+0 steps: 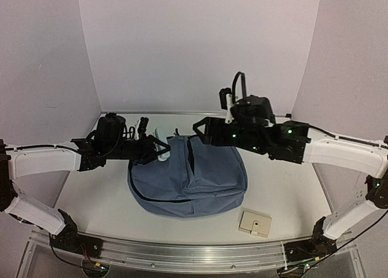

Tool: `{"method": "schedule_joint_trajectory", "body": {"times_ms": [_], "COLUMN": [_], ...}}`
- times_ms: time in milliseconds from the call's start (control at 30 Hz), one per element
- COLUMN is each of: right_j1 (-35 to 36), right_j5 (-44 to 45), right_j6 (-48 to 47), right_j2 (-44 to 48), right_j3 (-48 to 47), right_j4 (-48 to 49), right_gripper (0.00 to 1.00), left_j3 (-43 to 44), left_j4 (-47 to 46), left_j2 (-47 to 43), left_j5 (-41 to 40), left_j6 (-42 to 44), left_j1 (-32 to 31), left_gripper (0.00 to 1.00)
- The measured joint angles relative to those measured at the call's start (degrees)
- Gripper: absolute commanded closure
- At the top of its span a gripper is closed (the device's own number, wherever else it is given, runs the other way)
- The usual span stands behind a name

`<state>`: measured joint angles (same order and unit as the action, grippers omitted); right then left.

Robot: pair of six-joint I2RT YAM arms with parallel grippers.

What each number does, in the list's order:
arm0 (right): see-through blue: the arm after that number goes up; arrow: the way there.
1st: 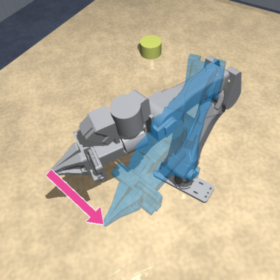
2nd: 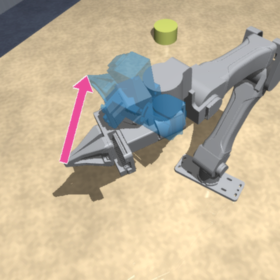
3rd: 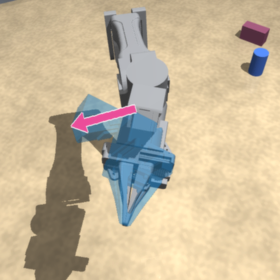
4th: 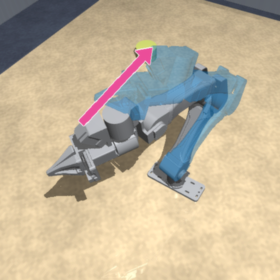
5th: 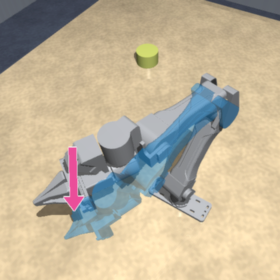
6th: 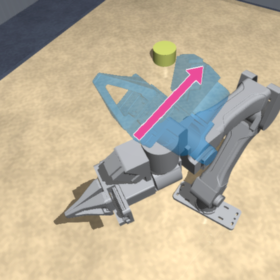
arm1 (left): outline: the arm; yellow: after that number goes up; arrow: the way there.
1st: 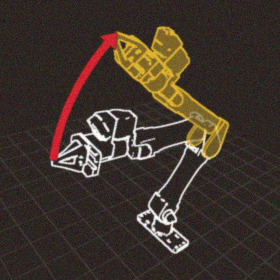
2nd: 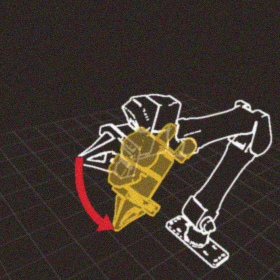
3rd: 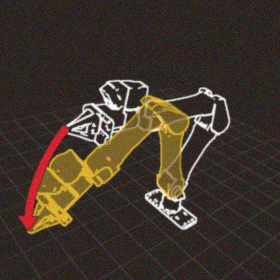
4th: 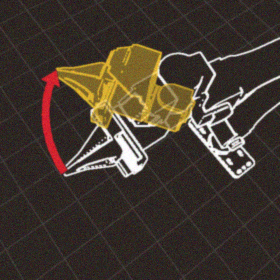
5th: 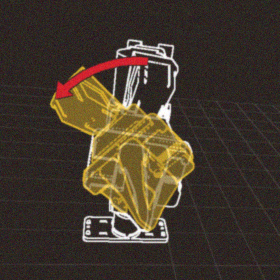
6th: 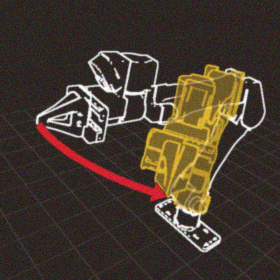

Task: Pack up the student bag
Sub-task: Place the stationery in the student bag.

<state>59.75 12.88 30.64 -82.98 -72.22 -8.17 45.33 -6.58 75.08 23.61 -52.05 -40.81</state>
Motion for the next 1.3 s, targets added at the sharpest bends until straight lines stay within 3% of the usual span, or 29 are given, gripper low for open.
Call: {"method": "schedule_joint_trajectory", "body": {"times_ms": [133, 300, 467, 667, 867, 1300], "right_j1": [0.89, 1.31, 1.31, 1.31, 1.31, 1.32], "right_j5": [3.37, 6.14, 6.84, 7.46, 9.49, 12.12], "right_j6": [-0.47, -0.63, -0.73, -0.72, -0.19, 1.24], "right_j2": [-8.72, -16.45, -20.75, -24.08, -25.91, -24.76], "right_j3": [-4.9, -9.26, -12.53, -15.06, -16.27, -16.56], "right_j4": [-5.21, -11.4, -14.31, -16.17, -18.08, -19.79], "right_gripper": [0.46, 0.52, 0.57, 0.71, 0.99, 1.0], "left_j3": [-0.96, -1.91, -2.09, -2.1, -1.27, 14.02], "left_j4": [4.56, 6.94, 7.63, 7.63, 8.69, 12.02], "left_j2": [-1.08, -1.94, -1.96, -1.96, -0.76, 13.22], "left_j5": [-2.08, -2.86, -2.78, -1.98, 1.79, 18.65], "left_j6": [-0.08, -0.27, -0.22, 0.52, 3.0, 9.96], "left_j1": [0.29, 0.39, 0.39, 0.39, 0.41, -4.25], "left_gripper": [1.0, 1.0, 1.0, 1.0, 1.0, 1.0]}}
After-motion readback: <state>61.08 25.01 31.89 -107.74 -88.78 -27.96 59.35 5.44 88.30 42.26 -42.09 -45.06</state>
